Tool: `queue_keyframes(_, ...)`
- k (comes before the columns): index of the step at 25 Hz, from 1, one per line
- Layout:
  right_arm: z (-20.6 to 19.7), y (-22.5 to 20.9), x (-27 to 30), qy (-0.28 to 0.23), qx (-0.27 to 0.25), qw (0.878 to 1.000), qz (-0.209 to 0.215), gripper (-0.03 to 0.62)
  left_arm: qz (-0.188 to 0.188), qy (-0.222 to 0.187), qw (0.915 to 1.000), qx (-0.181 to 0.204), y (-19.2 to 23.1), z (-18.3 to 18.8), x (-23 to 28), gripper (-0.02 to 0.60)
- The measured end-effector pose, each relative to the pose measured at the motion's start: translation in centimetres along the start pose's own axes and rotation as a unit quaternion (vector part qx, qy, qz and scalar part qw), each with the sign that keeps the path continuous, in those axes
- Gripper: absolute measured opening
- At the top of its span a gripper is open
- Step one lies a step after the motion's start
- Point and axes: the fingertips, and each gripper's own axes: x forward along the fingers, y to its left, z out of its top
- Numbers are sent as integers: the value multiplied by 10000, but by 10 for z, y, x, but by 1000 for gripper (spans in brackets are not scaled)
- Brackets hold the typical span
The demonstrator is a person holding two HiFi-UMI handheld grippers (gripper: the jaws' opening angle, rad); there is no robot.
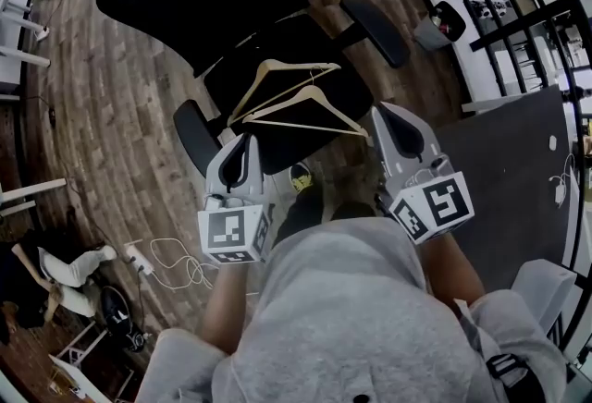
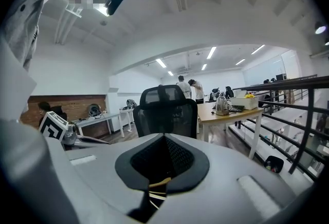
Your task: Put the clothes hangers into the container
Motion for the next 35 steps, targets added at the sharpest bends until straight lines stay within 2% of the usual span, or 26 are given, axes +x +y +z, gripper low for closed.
queue_keyframes(6,2,5,10,70,-172,9997,-152,-3,-60,-23,10000,-23,17,-1,11,12)
queue_keyframes(13,-11,-5,18,282,-80,9991,-303,-3,-177,88,9998,-57,17,-3,24,12)
queue_keyframes(25,-29,-42,57,519,67,9985,-128,-3,-160,471,9986,194,15,-16,71,12)
queue_keyframes(30,-45,-66,76,713,72,9974,-87,-3,-300,639,9971,291,11,-30,100,15)
queue_keyframes(35,-67,-83,93,1029,167,9945,28,-3,-489,845,9944,399,3,-46,130,82)
